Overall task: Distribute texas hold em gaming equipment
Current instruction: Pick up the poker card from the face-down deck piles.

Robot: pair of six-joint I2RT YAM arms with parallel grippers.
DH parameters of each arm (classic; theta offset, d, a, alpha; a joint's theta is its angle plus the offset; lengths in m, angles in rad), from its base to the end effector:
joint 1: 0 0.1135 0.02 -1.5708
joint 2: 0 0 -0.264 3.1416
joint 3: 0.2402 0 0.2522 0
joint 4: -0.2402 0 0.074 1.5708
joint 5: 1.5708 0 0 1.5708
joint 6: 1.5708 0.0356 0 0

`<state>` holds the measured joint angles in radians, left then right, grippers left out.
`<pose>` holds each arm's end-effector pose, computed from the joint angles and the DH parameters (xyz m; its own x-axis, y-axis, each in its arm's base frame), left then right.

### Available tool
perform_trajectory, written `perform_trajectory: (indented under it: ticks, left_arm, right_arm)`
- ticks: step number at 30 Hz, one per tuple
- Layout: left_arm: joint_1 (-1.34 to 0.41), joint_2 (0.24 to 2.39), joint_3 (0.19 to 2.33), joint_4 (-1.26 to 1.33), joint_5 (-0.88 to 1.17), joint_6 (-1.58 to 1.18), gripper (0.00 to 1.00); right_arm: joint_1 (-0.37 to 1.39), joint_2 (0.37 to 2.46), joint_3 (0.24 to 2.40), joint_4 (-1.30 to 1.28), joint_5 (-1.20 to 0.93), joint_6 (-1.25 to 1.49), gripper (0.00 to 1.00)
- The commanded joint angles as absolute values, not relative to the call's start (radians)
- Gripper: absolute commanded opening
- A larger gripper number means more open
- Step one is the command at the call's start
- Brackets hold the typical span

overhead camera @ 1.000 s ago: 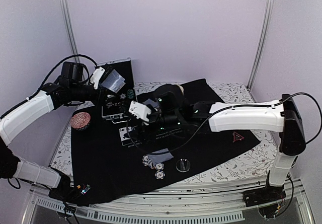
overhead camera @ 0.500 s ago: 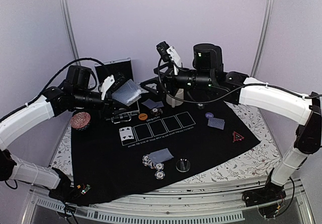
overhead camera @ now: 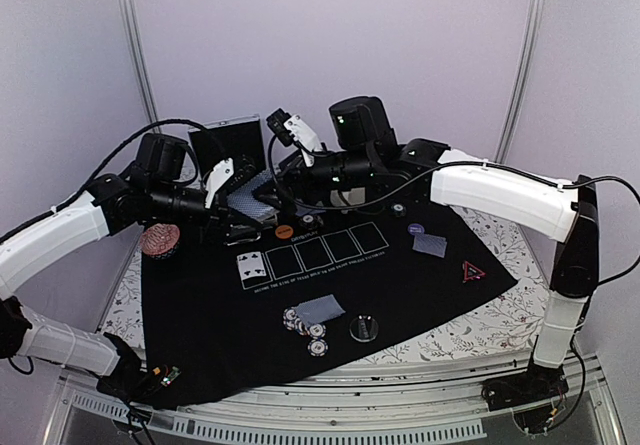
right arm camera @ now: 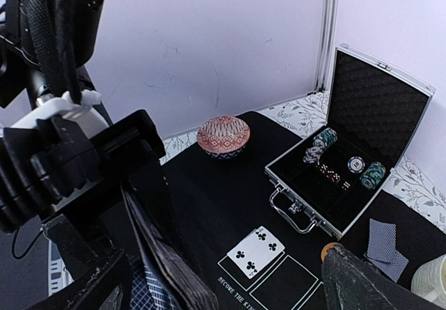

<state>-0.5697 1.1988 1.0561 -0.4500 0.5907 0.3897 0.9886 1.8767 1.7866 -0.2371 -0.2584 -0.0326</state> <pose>0.2090 -0.1574 0.3261 -0.1171 0.4497 -0.8854 0.9529 0.3020 0.0273 0.2407 0.3821 0.3681 -0.1460 -0.2790 -0.9491 -0.9458 0.3206 0.0512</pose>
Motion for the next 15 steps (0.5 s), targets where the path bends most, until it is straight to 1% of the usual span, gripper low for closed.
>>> perform_trajectory:
  ticks: [1, 5, 9, 15]
  left_arm:
    - [-0.583, 1.178, 1.042, -0.456, 0.607, 0.411, 0.37]
    - [-0.583, 1.177, 1.042, -0.456, 0.602, 0.414, 0.33]
    - [-0.583, 1.181, 1.043, -0.456, 0.6, 0.412, 0.33]
    - [-0.584, 1.183, 1.045, -0.456, 0.586, 0.41, 0.33]
  right_arm:
    - [0.992, 1.902, 1.834, -0.302, -0.173, -0.044, 0.93]
    - [0.992, 1.861, 1.795, -0.307, -0.102, -0.04, 0.88]
    - [0.992, 1.826, 1.765, -0.308, -0.063, -0.041, 0.85]
    - [0.992, 1.809, 1.759, -0.321, -0.08, -0.041, 0.81]
